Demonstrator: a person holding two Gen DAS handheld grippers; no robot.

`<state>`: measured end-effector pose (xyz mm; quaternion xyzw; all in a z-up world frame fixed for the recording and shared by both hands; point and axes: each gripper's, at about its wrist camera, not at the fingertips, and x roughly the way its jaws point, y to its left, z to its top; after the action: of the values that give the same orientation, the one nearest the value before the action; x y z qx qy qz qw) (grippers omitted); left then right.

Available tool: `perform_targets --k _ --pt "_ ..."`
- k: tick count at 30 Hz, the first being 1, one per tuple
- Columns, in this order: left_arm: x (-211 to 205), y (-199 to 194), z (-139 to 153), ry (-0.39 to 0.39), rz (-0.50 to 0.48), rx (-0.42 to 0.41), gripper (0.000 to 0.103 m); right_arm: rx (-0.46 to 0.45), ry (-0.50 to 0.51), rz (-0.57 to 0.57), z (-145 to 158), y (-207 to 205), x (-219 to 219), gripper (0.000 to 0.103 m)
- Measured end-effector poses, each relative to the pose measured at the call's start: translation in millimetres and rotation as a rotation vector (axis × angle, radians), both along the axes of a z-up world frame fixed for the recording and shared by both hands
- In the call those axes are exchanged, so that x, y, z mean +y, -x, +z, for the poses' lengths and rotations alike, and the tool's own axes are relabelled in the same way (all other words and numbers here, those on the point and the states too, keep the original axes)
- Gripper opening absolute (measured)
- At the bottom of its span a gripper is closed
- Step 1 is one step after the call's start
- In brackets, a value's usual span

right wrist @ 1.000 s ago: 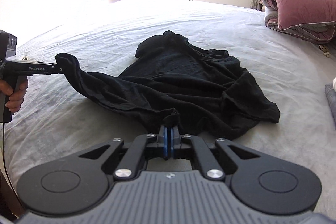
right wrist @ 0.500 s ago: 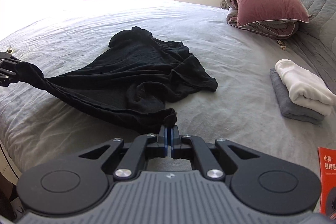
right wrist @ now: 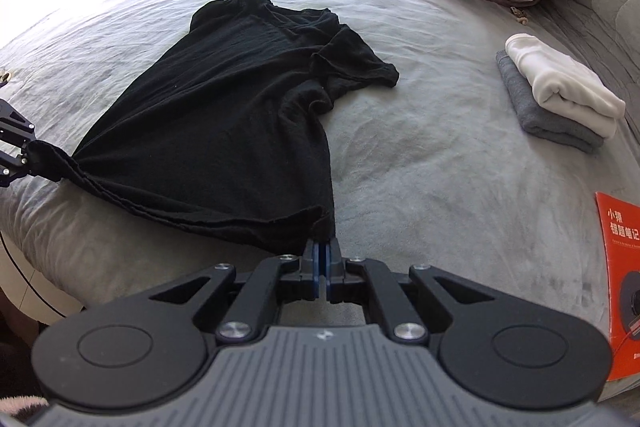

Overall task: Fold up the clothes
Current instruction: 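Pull the shirt apart with both grippers to spread it flat on the bed, then open both grippers to release the shirt hem onto the bed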

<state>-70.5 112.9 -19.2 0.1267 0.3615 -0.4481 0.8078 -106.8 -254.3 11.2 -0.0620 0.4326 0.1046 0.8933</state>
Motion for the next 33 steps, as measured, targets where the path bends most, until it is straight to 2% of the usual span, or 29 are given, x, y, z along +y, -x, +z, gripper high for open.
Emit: perform_targets --k 3,5,6,7,10,11,13,16,19,21,23,33 --pt "3 -2 0 -0.009 -0.006 0.027 0.008 0.04 -0.02 -0.02 -7 -3 0 0.004" --pt "5 -3 0 -0.018 -0.01 0.055 0.013 0.047 -0.043 -0.034 -6 -4 -2 0.006" --pt "6 -4 1 -0.018 -0.01 0.066 0.014 0.049 -0.054 -0.039 -4 -5 -3 0.014" --pt "7 -4 3 -0.012 -0.005 0.068 0.017 0.049 -0.065 -0.04 -2 -6 -4 0.015" --pt "14 -8 11 0.036 0.027 0.07 0.036 0.048 -0.094 -0.047 4 -8 -7 0.018" --pt "17 -10 13 0.06 0.045 0.073 0.04 0.043 -0.1 -0.05 7 -9 -8 0.021" --pt "23 -16 18 0.109 0.081 0.078 0.043 0.02 -0.109 -0.056 13 -11 -11 0.042" --pt "30 -27 22 0.166 0.145 0.091 0.047 -0.011 -0.113 -0.052 20 -18 -12 0.042" --pt "32 -38 20 0.187 0.212 0.102 0.051 -0.028 -0.118 -0.047 24 -30 -10 0.042" --pt "31 -48 19 0.185 0.258 0.103 0.053 -0.036 -0.122 -0.043 26 -40 -7 0.042" --pt "28 -56 17 0.175 0.302 0.099 0.061 -0.044 -0.13 -0.039 27 -50 -4 0.043" --pt "12 -92 7 0.116 0.429 0.089 0.066 -0.069 -0.204 -0.039 39 -98 13 0.045"
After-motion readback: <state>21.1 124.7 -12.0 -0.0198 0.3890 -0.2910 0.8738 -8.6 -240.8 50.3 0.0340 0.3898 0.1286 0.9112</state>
